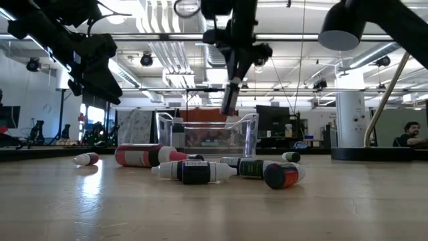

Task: Pick & Place food coloring
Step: Put the large purple food coloring bottle into the transparent bin

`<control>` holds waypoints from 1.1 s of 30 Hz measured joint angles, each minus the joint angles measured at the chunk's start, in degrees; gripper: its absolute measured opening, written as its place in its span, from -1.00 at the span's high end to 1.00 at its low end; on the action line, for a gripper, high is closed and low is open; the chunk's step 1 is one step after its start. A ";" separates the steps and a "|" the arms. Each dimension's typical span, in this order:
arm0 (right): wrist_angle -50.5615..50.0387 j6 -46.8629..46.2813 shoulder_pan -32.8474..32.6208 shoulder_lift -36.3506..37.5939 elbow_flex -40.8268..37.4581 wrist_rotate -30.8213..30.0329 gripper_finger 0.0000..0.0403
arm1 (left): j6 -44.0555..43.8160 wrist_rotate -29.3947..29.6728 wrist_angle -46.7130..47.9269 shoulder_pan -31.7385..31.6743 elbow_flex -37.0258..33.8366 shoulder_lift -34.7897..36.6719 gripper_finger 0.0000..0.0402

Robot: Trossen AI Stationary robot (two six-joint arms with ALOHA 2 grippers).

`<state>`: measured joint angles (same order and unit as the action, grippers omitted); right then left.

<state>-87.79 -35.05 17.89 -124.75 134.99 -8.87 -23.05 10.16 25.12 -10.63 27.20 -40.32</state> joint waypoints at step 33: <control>-0.78 8.71 4.41 -12.13 -0.45 7.84 0.39 | -6.99 0.03 -2.62 0.02 -3.21 0.02 0.12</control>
<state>-88.57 -26.34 22.30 -136.87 134.54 -1.02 -30.04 10.20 22.50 -10.61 23.99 -40.29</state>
